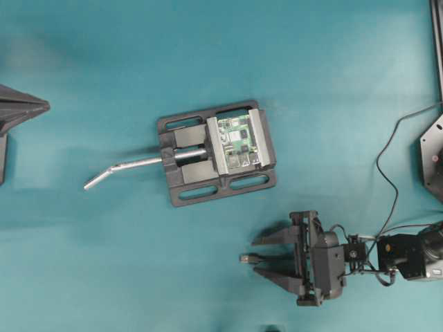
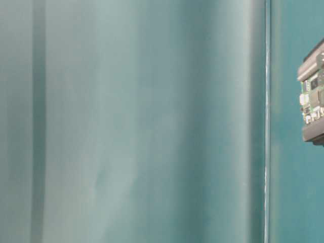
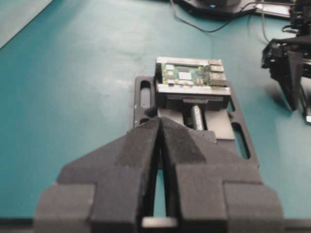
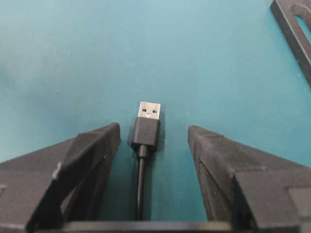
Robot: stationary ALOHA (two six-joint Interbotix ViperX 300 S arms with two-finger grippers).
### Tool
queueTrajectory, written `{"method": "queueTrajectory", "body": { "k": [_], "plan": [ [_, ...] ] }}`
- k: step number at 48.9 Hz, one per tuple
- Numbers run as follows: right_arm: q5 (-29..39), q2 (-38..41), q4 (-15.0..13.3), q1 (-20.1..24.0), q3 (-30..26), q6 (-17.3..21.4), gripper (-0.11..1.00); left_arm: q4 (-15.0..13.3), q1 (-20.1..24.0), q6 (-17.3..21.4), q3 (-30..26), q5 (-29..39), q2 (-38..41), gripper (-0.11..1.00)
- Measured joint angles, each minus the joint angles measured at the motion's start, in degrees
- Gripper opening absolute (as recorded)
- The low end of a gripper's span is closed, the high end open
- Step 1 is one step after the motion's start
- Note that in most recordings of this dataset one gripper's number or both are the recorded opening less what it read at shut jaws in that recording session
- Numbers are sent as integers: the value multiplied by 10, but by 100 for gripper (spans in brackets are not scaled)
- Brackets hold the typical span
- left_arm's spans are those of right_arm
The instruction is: Insert the USB into the fixed PCB.
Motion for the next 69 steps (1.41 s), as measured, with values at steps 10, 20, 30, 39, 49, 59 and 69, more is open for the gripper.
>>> {"method": "queueTrajectory", "body": {
  "k": [10, 20, 30, 39, 49, 59, 69],
  "plan": [
    [15, 0, -1, 0, 1, -1, 59, 0, 3, 0, 1, 11, -4, 0],
    [20, -1, -1, 2, 3, 0, 44, 0, 3, -1, 13, 73, -15, 0],
    [20, 0, -1, 4, 3, -1, 39, 0, 3, -1, 13, 80, -18, 0],
    [20, -1, 1, 4, 3, -1, 37, 0, 3, -1, 13, 80, -19, 0],
    [20, -1, 10, 6, 3, -1, 21, 0, 3, -1, 13, 81, -19, 0],
    [20, -1, 11, 6, 3, -1, 21, 0, 3, -1, 13, 81, -19, 0],
    [13, 0, 12, 6, 2, -1, 21, 0, 3, -1, 13, 81, -19, 0]
  ]
}}
